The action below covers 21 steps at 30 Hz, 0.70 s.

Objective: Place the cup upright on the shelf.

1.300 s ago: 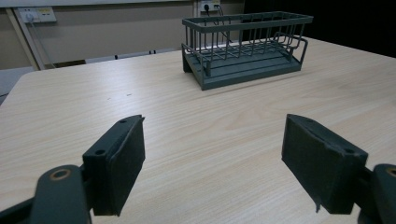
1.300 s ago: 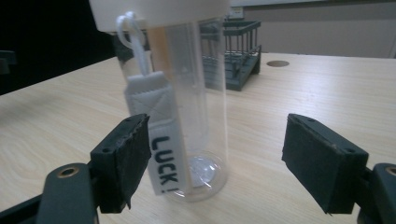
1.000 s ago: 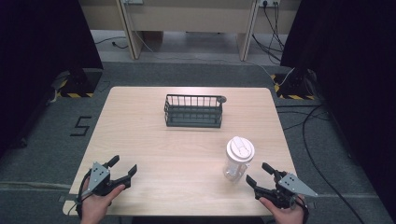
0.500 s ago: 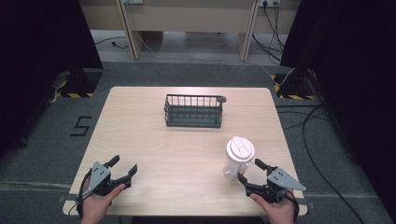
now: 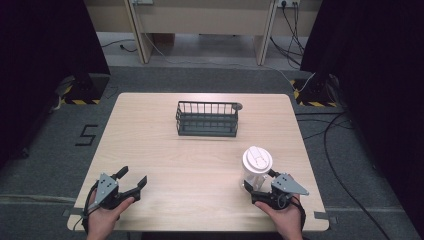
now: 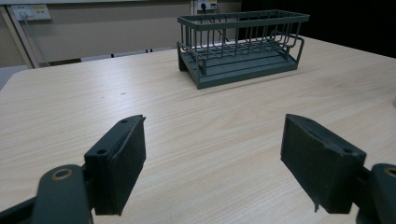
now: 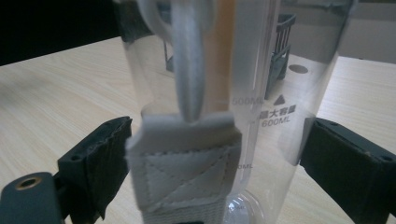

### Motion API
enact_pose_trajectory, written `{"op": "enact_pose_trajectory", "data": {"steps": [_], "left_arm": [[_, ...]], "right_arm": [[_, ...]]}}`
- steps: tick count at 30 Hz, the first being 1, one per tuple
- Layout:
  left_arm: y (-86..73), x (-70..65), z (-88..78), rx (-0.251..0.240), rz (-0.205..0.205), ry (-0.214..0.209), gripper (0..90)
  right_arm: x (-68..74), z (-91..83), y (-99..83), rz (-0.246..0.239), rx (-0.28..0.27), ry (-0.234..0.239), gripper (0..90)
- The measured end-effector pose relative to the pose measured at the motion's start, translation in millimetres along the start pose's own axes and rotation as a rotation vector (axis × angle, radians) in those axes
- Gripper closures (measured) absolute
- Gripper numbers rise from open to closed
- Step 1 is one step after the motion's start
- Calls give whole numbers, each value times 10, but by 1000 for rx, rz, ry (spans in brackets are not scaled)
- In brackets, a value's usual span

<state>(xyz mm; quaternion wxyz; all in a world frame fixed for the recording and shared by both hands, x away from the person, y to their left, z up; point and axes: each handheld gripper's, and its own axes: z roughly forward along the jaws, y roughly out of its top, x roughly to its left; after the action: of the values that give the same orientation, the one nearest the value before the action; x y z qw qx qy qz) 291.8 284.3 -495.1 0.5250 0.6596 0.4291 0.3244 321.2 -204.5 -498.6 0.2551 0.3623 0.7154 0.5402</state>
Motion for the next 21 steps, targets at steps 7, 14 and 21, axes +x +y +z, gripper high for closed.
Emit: {"op": "enact_pose_trajectory", "data": {"steps": [7,14,21], "left_arm": [[-3,4,2,3,3,-1,218],[-2,13,-3,-1,-1,-2,220],[-5,15,0,0,0,-8,226]], "right_arm": [[3,88,-23,13,-4,-13,106],[9,145,-35,10,-11,-20,121],[-7,170,-34,12,-20,-22,157]]}}
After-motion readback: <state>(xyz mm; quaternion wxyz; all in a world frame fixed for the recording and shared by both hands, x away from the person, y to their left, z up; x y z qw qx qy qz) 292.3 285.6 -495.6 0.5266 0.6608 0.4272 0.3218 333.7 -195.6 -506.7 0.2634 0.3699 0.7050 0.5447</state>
